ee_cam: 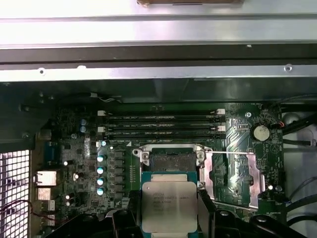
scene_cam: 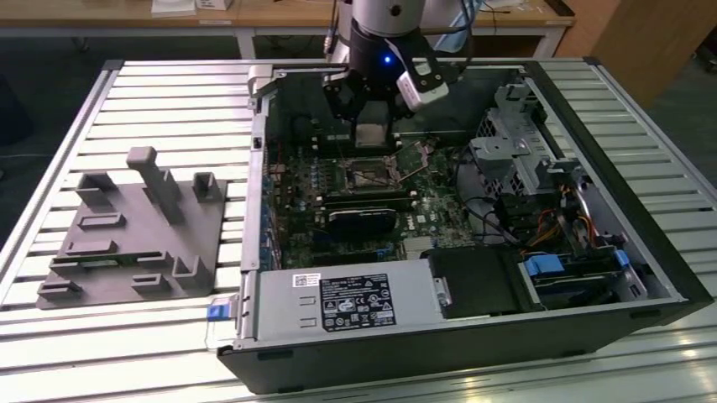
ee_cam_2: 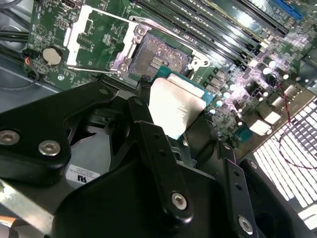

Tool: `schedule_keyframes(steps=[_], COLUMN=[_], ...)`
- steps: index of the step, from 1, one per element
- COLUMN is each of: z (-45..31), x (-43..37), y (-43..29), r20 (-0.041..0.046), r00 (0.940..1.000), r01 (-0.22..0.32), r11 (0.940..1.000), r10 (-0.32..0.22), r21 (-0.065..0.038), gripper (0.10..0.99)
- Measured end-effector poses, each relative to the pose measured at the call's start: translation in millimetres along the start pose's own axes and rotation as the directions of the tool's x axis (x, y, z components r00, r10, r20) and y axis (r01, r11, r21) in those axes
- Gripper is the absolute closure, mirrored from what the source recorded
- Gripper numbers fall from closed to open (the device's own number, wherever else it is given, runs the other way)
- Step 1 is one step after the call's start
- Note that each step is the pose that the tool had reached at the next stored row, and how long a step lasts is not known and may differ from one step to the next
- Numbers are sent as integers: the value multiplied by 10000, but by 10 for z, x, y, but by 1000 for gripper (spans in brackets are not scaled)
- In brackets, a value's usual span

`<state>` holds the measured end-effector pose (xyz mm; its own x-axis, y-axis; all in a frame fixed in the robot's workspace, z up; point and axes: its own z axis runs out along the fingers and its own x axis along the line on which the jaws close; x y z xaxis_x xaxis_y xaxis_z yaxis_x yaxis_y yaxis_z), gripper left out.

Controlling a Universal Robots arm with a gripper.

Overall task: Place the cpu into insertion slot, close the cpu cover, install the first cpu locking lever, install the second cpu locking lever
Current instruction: 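Place the cpu into insertion slot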

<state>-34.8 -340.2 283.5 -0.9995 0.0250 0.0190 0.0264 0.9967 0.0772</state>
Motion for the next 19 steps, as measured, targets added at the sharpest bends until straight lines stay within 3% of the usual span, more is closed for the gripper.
schedule_keyframes(steps=[8,19], z=[121,314], x=[-90,-98], y=[-4,-18], r20=[-2,-30], r00=[10000,9990], r01=[5,456], r11=[10000,9990], r10=[-5,-456], r21=[2,9], gripper=[549,549])
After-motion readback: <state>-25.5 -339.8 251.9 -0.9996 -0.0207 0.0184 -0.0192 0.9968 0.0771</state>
